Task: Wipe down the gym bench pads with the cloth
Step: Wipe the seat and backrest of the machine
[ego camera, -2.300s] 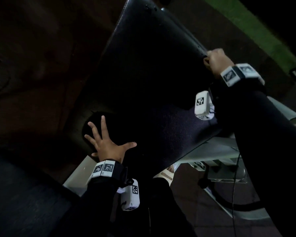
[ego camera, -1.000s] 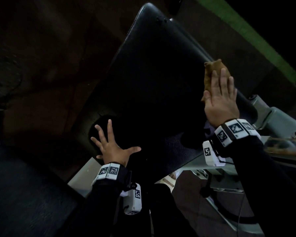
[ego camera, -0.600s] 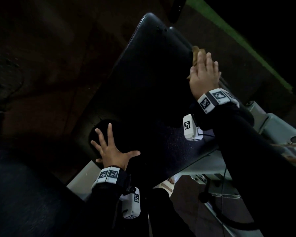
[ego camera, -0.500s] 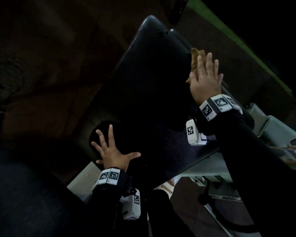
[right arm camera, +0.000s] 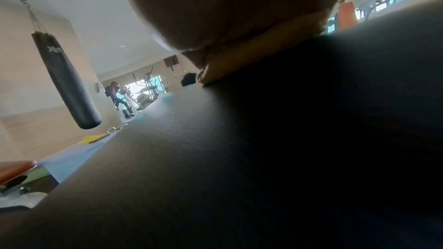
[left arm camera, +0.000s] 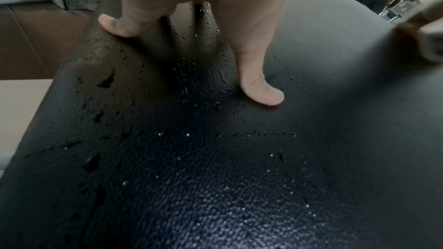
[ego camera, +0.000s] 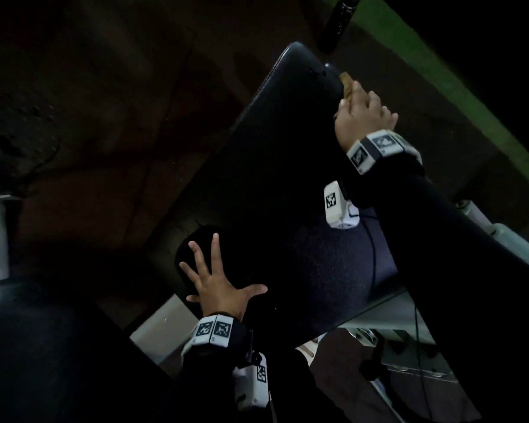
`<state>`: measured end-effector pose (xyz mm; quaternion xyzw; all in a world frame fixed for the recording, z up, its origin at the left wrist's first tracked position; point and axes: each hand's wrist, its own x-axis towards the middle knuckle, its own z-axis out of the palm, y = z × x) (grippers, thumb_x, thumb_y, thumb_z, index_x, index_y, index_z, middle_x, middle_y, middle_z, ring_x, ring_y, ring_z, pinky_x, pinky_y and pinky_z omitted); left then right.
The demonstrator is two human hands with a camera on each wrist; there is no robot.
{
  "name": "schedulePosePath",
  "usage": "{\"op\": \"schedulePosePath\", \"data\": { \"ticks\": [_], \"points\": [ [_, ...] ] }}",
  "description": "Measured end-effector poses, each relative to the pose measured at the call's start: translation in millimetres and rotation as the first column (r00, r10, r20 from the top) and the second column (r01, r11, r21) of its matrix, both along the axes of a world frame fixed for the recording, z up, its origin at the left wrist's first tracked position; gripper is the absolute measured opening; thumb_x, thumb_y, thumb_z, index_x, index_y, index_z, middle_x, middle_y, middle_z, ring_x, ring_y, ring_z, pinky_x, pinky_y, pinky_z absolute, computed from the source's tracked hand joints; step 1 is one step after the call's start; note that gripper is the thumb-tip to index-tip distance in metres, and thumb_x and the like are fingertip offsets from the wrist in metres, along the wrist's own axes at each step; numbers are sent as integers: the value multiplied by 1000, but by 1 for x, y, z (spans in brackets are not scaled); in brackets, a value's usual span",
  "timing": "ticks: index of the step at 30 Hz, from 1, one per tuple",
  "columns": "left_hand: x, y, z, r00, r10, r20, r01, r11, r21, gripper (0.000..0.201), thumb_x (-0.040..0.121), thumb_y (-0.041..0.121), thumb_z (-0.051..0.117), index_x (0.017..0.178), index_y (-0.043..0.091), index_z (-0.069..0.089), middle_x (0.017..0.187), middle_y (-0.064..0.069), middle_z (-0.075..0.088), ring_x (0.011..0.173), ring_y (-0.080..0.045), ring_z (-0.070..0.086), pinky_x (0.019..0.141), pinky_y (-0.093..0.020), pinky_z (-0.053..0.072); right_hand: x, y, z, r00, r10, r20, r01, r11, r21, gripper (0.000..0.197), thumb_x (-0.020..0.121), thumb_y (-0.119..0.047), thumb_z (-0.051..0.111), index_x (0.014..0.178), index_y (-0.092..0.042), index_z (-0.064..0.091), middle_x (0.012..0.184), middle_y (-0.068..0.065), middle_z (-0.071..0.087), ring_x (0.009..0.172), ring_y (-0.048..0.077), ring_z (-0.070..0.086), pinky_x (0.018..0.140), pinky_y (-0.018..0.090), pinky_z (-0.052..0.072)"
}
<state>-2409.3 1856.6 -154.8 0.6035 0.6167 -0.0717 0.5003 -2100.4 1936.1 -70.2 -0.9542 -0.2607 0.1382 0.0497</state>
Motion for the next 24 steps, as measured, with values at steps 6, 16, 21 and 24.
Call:
{"op": "schedulePosePath", "data": {
  "ticks": [6, 16, 21, 24],
  "points": [
    [0, 1, 1, 1000, 12, 10, -12, 1000, -11, 133, 50, 39, 91, 131, 64, -11, 147, 22, -36, 140, -23, -32, 104, -73, 4, -20, 67, -3, 975, 222, -4, -222, 975, 4, 56, 99, -39, 26, 150, -31, 5, 159, 6, -3, 144, 36, 1, 116, 48, 1],
    [-1, 1, 1, 1000, 3, 18, -3, 1000, -12, 134, 50, 42, 90, 125, 69, -16, 144, 25, -40, 139, -23, -33, 104, -74, 4, -46, -27, -18, 913, 390, 122, -386, 921, -57, 56, 96, -46, 29, 146, -45, 3, 157, -9, -12, 145, 22, -8, 116, 44, -5],
    [-1, 1, 0, 1000, 6, 18, -6, 1000, -14, 135, 49, 42, 90, 127, 69, -16, 141, 27, -41, 139, -24, -33, 104, -74, 3, -24, -23, -9, 975, 205, 89, -205, 979, -17, 54, 97, -45, 25, 147, -41, 5, 159, -1, -7, 145, 27, -3, 117, 43, -4],
    [-1, 2, -1, 1000, 4, 14, -4, 1000, -14, 135, 48, 43, 90, 128, 69, -16, 141, 27, -42, 139, -24, -33, 104, -75, 3, -8, 17, -5, 990, 141, 0, -141, 990, 18, 54, 97, -43, 24, 148, -37, 8, 159, 3, 1, 145, 32, 5, 116, 44, -3]
  ]
}}
